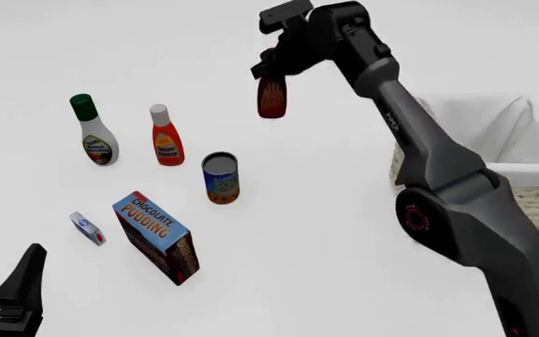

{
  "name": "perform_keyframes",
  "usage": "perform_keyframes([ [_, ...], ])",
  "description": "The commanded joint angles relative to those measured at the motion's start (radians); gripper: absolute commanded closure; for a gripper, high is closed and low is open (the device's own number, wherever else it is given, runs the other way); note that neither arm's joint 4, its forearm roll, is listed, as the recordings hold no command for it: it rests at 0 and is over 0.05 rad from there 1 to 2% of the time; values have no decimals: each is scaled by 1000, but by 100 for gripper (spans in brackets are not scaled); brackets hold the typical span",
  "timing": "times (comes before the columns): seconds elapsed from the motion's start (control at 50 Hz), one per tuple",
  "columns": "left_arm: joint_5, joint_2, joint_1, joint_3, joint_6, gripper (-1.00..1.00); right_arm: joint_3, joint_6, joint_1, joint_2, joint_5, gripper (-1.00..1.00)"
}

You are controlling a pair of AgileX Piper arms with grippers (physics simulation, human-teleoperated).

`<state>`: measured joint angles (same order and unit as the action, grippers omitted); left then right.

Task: Pick the bbq sauce and place it in the basket.

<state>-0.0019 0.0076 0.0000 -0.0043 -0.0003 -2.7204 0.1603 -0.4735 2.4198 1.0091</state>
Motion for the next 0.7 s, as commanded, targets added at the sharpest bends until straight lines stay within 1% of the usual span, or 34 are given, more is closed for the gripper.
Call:
perform_keyframes([
  [0.02, 0, 0, 0, 0, 0, -100, 143, 1, 0, -141, -47, 100],
  [0.14, 0, 0, 0, 0, 0, -100, 272, 2, 2, -238, -98, 100],
  [0.26, 0, 0, 0, 0, 0, -100, 358, 12, 4, -312, -122, 100],
  [0.46, 0, 0, 0, 0, 0, -100, 432, 17, -1, -400, -135, 100],
  [0.48, 0, 0, 0, 0, 0, -100, 440, 26, 8, -411, -146, 100],
  [0.58, 0, 0, 0, 0, 0, -100, 449, 31, 8, -443, -134, 100],
  [0.66, 0, 0, 0, 0, 0, -100, 478, 32, -1, -484, -131, 100],
  [0.7, 0, 0, 0, 0, 0, -100, 497, 36, 11, -500, -137, 100],
])
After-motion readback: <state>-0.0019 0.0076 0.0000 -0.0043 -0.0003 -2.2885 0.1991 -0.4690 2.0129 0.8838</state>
